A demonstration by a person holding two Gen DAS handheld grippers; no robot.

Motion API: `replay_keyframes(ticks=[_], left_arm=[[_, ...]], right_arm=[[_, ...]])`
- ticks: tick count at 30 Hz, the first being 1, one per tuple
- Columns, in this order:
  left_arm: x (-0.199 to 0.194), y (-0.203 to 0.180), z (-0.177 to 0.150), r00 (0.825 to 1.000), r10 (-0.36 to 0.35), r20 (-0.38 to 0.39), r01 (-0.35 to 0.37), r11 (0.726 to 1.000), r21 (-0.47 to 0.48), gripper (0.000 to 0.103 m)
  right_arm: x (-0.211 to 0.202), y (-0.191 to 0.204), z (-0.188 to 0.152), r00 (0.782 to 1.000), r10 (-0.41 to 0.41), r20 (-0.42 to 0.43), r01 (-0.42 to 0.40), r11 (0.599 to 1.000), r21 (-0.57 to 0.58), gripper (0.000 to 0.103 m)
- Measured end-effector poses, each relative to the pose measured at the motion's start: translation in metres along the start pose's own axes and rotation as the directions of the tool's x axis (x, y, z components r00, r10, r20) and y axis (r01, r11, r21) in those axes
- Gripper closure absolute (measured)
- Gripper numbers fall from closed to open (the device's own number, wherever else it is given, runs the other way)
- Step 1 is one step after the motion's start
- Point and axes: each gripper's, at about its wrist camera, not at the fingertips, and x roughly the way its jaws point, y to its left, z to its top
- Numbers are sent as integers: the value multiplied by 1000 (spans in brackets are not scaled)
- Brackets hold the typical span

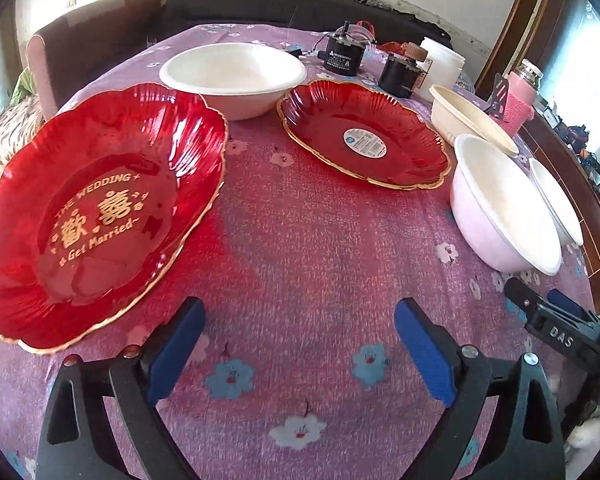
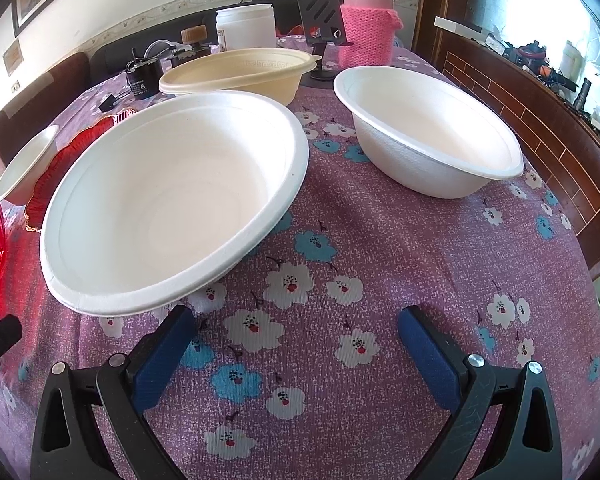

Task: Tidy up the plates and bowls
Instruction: 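Move both tools toward the small red scalloped plate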

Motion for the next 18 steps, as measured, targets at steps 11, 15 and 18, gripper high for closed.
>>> replay_keyframes(ticks=[11,15,18], left_arm=[[-99,-18,-11,969,-139,204,113,984,136,7],[-140,4,-5,934,-142,327,110,987,114,7],[-149,14,3,935,-131,329,105,990,94,7]], right_arm=[[-6,-5,-5,1000,-19,-1,19,999,33,1],[-37,-15,-19,997,-9,72,5,999,53,1],[-74,-21,-22,983,-25,181,17,999,44,1]])
